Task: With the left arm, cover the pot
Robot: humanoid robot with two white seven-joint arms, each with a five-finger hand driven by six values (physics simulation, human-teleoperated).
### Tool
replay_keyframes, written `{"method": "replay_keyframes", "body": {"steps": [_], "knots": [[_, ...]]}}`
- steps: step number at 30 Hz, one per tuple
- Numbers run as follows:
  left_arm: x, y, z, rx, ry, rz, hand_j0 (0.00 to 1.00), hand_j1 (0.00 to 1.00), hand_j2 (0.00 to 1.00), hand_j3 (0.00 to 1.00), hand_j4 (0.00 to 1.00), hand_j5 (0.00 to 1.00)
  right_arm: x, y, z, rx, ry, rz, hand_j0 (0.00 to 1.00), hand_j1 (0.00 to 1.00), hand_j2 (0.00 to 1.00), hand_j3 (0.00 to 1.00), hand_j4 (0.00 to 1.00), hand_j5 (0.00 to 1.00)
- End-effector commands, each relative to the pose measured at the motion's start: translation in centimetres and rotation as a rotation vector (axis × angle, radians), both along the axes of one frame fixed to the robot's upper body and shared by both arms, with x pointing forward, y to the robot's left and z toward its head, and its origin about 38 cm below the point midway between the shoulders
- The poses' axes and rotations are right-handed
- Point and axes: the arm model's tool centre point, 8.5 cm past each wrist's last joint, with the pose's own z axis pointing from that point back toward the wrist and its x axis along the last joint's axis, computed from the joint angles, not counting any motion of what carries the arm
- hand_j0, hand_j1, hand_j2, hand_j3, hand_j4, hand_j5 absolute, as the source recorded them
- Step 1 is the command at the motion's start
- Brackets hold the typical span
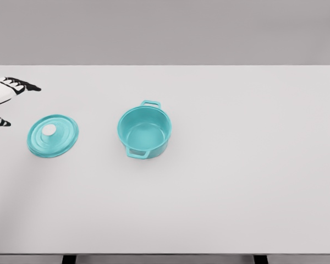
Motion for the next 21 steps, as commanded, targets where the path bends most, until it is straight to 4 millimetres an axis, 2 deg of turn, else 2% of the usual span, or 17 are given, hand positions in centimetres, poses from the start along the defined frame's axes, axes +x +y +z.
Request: {"method": "replay_keyframes", "body": {"steps": [1, 7, 12, 21], "knots": [[-0.3, -0.8, -1.3, -0.008, 0.063, -0.036, 0.75, 0.75, 0.75, 0.75, 0.75, 0.75, 0.0, 0.0, 0.0, 0.0, 0.0, 0.0, 1.0, 1.0, 1.0, 1.0, 1.0, 1.0], [-0.1, -2.2, -2.7, 0.005, 0.102, -0.074, 0.72, 0.72, 0.72, 0.72, 0.72, 0.72, 0.0, 0.0, 0.0, 0.0, 0.0, 0.0, 1.0, 1.0, 1.0, 1.0, 1.0, 1.0], [-0.2, -2.9, -3.6, 0.007, 0.126, -0.092, 0.73, 0.73, 0.73, 0.73, 0.73, 0.73, 0.0, 0.0, 0.0, 0.0, 0.0, 0.0, 1.0, 1.0, 1.0, 1.0, 1.0, 1.0], [-0.3, -3.0, -4.1, 0.003, 0.137, -0.093, 0.76, 0.76, 0.76, 0.76, 0.76, 0.76, 0.0, 0.0, 0.0, 0.0, 0.0, 0.0, 1.0, 1.0, 1.0, 1.0, 1.0, 1.0]]}}
